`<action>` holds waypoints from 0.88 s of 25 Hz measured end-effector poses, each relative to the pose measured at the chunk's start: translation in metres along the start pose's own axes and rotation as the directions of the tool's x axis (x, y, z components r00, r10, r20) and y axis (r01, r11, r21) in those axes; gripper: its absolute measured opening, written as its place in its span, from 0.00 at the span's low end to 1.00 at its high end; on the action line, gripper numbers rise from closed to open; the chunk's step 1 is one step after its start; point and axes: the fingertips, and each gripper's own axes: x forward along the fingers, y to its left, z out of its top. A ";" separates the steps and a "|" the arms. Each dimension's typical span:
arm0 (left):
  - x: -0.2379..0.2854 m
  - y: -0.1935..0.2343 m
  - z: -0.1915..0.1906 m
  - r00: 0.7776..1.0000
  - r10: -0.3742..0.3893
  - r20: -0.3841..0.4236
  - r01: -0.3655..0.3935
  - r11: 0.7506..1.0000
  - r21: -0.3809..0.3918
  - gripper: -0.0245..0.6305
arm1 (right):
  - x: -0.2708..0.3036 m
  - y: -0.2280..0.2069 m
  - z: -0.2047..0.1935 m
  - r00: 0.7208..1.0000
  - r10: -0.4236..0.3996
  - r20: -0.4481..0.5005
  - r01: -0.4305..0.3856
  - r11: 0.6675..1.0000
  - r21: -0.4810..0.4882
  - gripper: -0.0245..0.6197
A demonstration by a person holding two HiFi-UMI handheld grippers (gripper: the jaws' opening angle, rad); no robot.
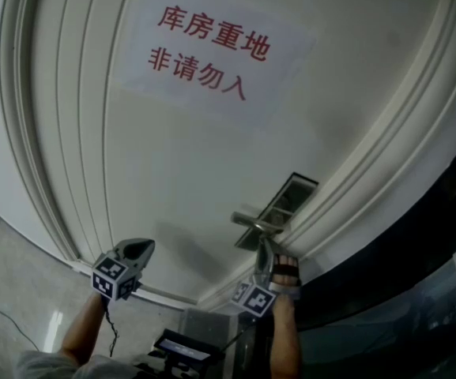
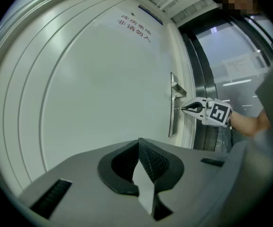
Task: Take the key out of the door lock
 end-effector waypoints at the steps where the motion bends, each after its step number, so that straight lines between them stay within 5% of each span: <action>1: 0.000 0.000 0.000 1.000 -0.001 0.000 0.001 1.000 0.001 0.05 | 0.000 0.000 0.000 1.000 -0.002 0.003 0.002 1.000 0.006 0.07; 22: -0.011 -0.002 -0.001 1.000 0.009 0.003 -0.009 1.000 0.008 0.05 | -0.007 0.002 0.000 1.000 -0.004 -0.002 0.004 1.000 0.021 0.07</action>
